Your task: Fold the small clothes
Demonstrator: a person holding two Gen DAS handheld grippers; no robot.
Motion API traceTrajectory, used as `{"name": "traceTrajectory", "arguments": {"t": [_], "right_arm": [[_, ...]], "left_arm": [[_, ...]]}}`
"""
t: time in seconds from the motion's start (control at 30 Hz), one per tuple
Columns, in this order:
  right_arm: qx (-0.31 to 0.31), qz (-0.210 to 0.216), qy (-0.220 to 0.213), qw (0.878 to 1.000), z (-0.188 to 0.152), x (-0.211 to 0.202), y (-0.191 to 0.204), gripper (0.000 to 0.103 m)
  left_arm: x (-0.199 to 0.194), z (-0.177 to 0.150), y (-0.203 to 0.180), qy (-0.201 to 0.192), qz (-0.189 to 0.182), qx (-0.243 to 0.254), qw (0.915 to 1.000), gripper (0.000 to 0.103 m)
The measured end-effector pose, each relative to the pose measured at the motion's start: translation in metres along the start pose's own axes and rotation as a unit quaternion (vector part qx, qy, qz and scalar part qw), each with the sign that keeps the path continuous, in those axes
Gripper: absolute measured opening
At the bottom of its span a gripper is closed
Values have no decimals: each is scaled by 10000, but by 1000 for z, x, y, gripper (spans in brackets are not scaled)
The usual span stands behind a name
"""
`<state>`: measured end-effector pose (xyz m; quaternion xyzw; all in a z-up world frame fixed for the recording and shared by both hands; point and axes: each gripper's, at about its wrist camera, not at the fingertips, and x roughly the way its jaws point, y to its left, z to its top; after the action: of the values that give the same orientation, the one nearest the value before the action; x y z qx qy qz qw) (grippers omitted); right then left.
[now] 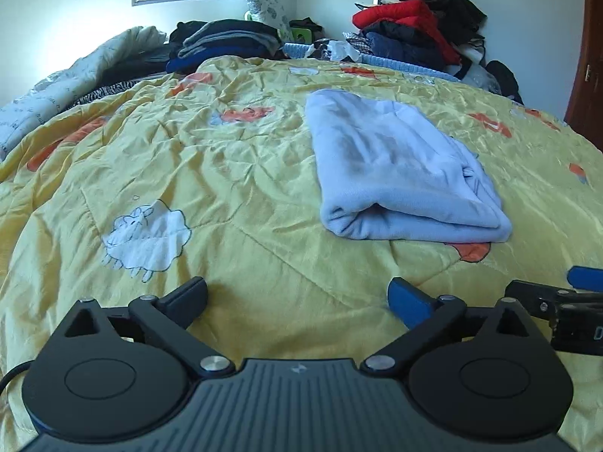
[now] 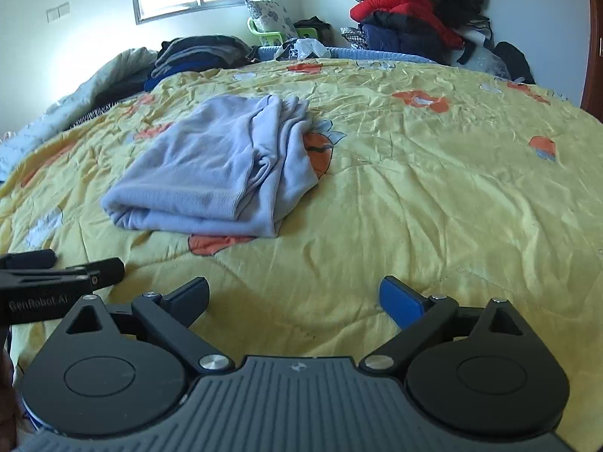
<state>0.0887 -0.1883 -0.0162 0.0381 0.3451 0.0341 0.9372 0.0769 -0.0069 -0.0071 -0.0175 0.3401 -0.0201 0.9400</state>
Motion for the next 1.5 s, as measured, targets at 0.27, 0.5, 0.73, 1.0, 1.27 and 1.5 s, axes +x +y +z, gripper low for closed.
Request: {"name": "traceTrajectory", "arguments": {"t": [0.27, 0.5, 0.73, 1.0, 1.27, 1.5], "right_arm": [[1029, 909, -291, 9901, 42, -5, -14, 88], [405, 1754, 274, 9833, 80, 40, 32, 64], [-60, 1743, 472, 9835, 68, 45, 38, 62], [253, 785, -415, 9957, 52, -13, 4, 91], [1588, 1417, 167, 9769, 36, 8, -57, 85], [2387, 2319, 1064, 9370, 98, 80, -85, 85]], "left_arm": [[-2, -1, 5, -73, -103, -155, 9998, 103], [-5, -6, 0, -101, -98, 18, 9999, 103], [-7, -7, -4, -89, -20, 113, 9999, 103], [-3, 7, -18, -32, -211, 166, 9996, 103], [11, 52, 12, -69, -1036, -651, 9925, 103], [92, 102, 70, 1021, -2726, -2727, 9170, 102]]}}
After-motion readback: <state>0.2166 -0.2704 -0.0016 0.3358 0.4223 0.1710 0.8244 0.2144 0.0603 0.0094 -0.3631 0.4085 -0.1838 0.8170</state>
